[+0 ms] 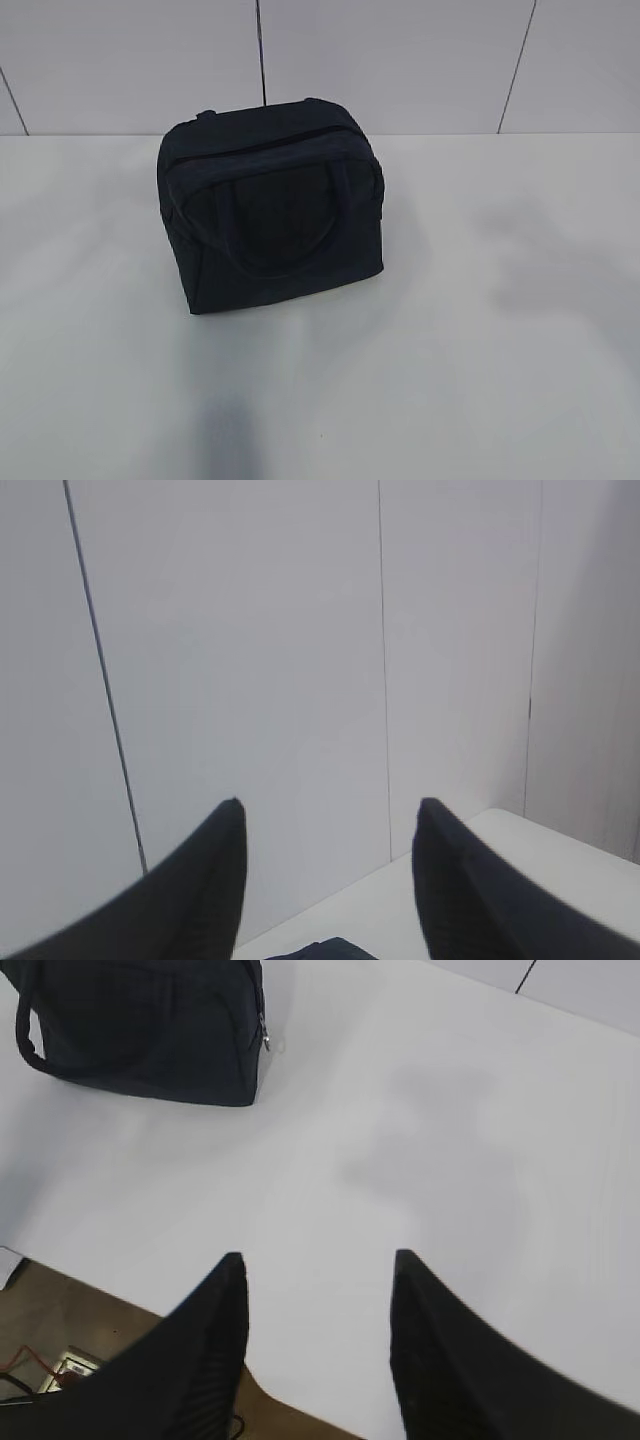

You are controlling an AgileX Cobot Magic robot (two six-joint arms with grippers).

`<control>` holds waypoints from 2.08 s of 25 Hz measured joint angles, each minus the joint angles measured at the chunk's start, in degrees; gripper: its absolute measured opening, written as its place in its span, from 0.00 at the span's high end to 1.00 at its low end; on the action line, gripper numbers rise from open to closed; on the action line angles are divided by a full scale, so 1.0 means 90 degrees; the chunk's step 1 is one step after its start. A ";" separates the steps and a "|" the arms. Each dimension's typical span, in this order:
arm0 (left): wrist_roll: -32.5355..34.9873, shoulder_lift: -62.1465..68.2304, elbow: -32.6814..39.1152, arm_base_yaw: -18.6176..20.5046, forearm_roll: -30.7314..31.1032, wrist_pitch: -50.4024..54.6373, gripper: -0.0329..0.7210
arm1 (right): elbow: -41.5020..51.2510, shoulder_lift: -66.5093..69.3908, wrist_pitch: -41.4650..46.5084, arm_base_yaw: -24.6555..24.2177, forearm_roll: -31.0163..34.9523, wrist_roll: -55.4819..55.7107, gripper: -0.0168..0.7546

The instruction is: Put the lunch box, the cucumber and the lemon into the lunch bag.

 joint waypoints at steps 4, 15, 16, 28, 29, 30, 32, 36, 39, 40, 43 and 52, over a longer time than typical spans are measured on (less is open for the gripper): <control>0.0000 0.0000 0.0000 0.0000 0.0010 0.0000 0.45 | 0.0527 -0.0707 0.0014 0.0000 -0.0159 0.0656 0.52; 0.0000 0.0000 0.0244 0.0000 0.0014 -0.0044 0.46 | 0.1527 -0.2055 0.0216 0.0000 -0.0307 0.1075 0.52; 0.0000 0.0000 0.0313 0.0000 0.0014 -0.0060 0.46 | 0.1693 -0.2193 0.0216 0.0000 -0.0334 0.1075 0.52; 0.0000 0.0000 0.0473 0.0000 0.0014 -0.0141 0.46 | 0.3217 -0.3651 -0.0506 0.0000 -0.0679 0.1402 0.52; 0.0000 0.0000 0.0473 0.0000 0.0014 -0.0147 0.47 | 0.3280 -0.3704 -0.0517 0.0000 -0.0697 0.1402 0.52; 0.0000 0.0000 0.0473 0.0000 0.0014 -0.0147 0.47 | 0.3375 -0.3730 -0.0534 0.0000 -0.0725 0.1402 0.52; 0.0000 0.0000 0.0473 0.0000 0.0014 -0.0156 0.47 | 0.3552 -0.3787 -0.0572 0.0000 -0.0733 0.1402 0.52; 0.0000 0.0000 0.0473 0.0000 0.0014 -0.0222 0.47 | 0.3769 -0.3899 -0.0622 0.0000 -0.0859 0.1585 0.52; 0.0000 0.0000 0.0473 0.0000 0.0014 -0.0294 0.47 | 0.3769 -0.4035 -0.0636 0.0000 -0.1158 0.1942 0.52; 0.0000 0.0000 0.0473 0.0000 0.0014 -0.0306 0.47 | 0.3769 -0.4061 -0.0645 0.0000 -0.1236 0.2036 0.52; 0.0000 0.0000 0.0473 0.0000 0.0014 -0.0320 0.47 | 0.3791 -0.4131 -0.0631 0.0000 -0.1371 0.2185 0.52; 0.0000 0.0000 0.0473 0.0000 -0.0006 -0.0333 0.48 | 0.3898 -0.4147 -0.0565 0.0000 -0.1398 0.2281 0.52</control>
